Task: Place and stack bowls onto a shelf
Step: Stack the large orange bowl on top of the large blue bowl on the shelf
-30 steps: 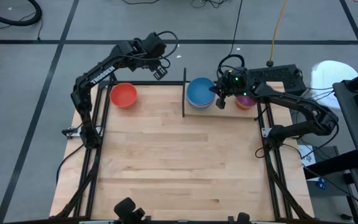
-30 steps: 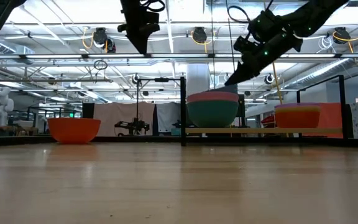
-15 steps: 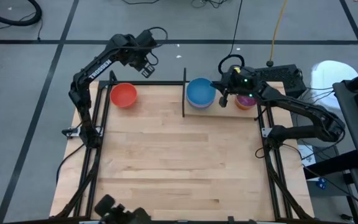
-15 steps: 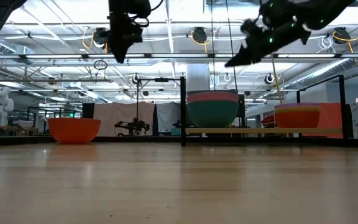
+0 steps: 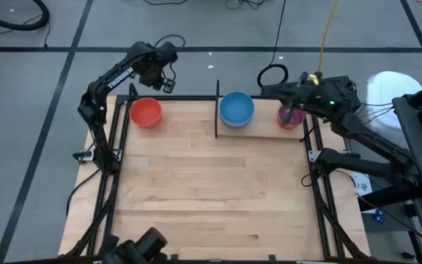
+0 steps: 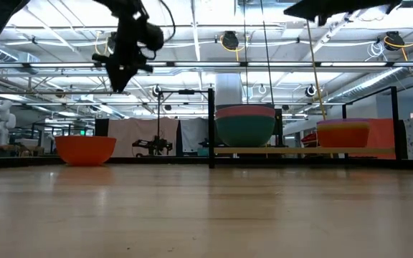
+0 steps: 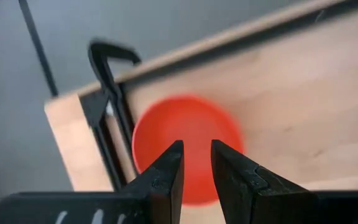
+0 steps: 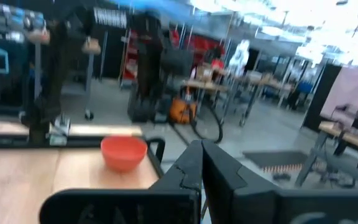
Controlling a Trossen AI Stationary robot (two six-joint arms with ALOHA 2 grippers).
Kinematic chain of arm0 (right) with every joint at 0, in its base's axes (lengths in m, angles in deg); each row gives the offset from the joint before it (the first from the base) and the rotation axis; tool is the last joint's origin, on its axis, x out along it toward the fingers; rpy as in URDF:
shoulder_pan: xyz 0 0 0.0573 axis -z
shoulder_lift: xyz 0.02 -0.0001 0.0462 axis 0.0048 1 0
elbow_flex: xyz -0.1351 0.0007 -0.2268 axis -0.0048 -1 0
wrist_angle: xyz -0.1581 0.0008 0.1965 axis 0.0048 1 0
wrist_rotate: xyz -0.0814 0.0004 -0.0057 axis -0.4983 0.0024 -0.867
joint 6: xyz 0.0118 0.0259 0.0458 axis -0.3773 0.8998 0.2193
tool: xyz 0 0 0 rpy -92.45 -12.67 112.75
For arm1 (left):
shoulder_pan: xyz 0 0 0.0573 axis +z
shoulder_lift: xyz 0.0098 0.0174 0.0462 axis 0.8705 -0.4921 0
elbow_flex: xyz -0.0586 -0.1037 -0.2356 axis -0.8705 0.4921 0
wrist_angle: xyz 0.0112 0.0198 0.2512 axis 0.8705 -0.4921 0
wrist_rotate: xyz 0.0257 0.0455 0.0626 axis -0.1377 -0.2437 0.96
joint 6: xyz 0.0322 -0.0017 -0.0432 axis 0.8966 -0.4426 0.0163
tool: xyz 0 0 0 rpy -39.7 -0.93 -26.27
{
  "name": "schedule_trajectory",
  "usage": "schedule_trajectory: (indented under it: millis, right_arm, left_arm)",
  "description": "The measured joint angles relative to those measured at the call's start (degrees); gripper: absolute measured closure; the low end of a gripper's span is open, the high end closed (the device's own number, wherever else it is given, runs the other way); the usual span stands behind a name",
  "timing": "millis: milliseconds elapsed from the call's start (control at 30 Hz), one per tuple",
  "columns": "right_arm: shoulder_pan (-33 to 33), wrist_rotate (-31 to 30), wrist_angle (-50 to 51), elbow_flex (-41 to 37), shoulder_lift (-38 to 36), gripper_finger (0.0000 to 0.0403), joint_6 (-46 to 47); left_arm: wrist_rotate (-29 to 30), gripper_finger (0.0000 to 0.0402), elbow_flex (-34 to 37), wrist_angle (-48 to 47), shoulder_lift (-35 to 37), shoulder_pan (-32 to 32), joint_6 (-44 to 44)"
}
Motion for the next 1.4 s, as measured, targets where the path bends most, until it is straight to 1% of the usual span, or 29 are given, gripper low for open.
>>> schedule_trajectory:
  millis: [67, 233, 400, 567, 733, 833, 967, 1100, 1400]
  right_arm:
    - [0.0, 0.0, -0.02, 0.02, -2.33, 0.0403, 0.01]
    - [0.0, 0.0, -0.02, 0.02, -6.4, 0.0403, 0.01]
    - [0.0, 0.04, -0.02, 0.02, -7.69, 0.0403, 0.86]
    - [0.0, 0.03, 0.01, 0.02, -7.44, 0.0403, 0.87]
    - [0.0, 0.04, 0.04, 0.02, -7.1, 0.0403, 0.89]
    - [0.0, 0.02, 0.02, 0.02, -7.12, 0.0403, 0.87]
    - [0.02, -0.02, 0.02, 0.02, -7.12, 0.0403, 0.87]
    - [0.02, -0.07, 0.02, 0.02, -7.12, 0.0403, 0.87]
    - [0.02, -0.13, 0.02, 0.02, -7.12, 0.0403, 0.87]
  left_arm:
    - [-0.32, 0.0316, 4.11, -0.06, 0.0, 0.33, -0.06]
    - [-4.34, 0.0316, 13.81, 2.92, 0.0, 0.47, -0.51]
    - [-9.37, 0.0316, 19.77, 7.55, -0.01, -0.05, -0.62]
    - [-10.24, 0.0316, 22.67, 11.78, -0.02, -1.75, 0.18]
    - [-9.59, 0.0316, 24.25, 14.7, -0.02, -2.85, 0.22]
    - [-7.97, 0.0316, 24.68, 15.37, -0.02, -3.38, -1.09]
    - [-7.92, 0.0316, 25.57, 15.57, -0.02, -3.44, -1.85]
    - [-7.92, 0.0316, 28.0, 15.63, -0.02, -3.42, -3.93]
    - [-8.48, 0.0316, 32.47, 17.34, -0.02, -3.57, -4.09]
